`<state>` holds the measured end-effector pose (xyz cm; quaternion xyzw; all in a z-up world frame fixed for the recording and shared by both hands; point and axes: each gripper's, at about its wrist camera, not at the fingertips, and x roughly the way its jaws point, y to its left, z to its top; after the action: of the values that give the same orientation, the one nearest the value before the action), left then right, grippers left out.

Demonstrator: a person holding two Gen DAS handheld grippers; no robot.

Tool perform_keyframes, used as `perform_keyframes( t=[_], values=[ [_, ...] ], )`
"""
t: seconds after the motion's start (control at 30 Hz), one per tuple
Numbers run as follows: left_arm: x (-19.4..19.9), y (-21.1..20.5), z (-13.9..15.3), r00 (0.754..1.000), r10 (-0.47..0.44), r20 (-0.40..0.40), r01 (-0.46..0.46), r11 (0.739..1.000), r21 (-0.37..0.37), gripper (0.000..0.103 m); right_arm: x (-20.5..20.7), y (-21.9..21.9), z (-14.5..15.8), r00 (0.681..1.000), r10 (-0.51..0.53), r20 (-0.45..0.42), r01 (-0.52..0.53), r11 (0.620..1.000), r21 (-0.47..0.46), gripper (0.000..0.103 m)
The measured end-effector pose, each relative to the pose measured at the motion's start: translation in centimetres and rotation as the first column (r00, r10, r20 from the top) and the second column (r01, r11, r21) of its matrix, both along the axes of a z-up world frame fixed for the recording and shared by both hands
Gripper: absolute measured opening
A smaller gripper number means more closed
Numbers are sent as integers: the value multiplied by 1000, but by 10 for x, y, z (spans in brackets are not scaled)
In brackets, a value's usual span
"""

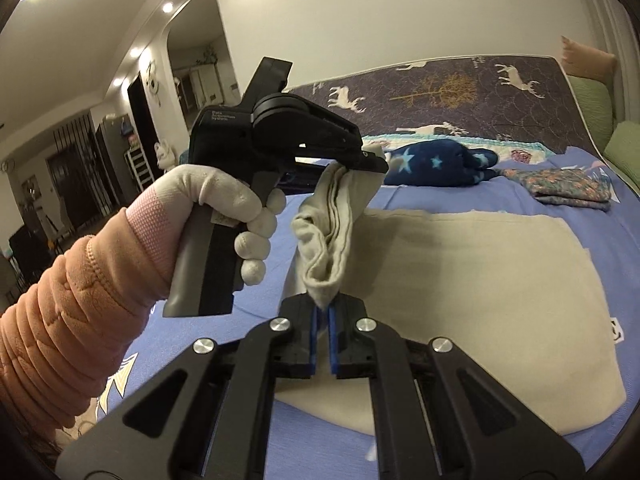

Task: Fold small clothes
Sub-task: 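Lift the folded shirt with the right tool while the left tool opens and releases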

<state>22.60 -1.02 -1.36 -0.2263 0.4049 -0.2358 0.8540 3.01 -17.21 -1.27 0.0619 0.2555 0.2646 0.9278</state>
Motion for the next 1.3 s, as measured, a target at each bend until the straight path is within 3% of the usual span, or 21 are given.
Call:
perform_keyframes(
  t=[0.3,0.67,0.97,1.07,1.13,1.2,1.3],
  values=[
    [19,-91,-8,996,-76,-41,78,996,49,9,-3,-83,-9,994,-106,-40,110,988,108,4],
    [21,-179,4,986,-164,-25,165,982,87,7,-6,-160,-17,975,-207,-83,221,950,219,4],
    [16,-233,-6,970,-239,-35,241,962,125,7,-11,-205,-29,957,-254,-142,285,918,276,3],
    [13,-250,-15,961,-274,-46,278,944,180,7,-14,-213,-36,954,-243,-175,286,911,297,3],
    [9,-259,-21,955,-291,-54,296,930,217,10,-15,-216,-43,951,-232,-205,288,907,308,3],
    [5,-263,-24,950,-306,-55,310,924,224,28,-13,-220,-51,943,-234,-237,302,901,312,3],
    [-8,-259,-13,948,-317,0,306,916,258,42,-11,-229,-64,928,-224,-297,322,884,339,3]
  ],
)
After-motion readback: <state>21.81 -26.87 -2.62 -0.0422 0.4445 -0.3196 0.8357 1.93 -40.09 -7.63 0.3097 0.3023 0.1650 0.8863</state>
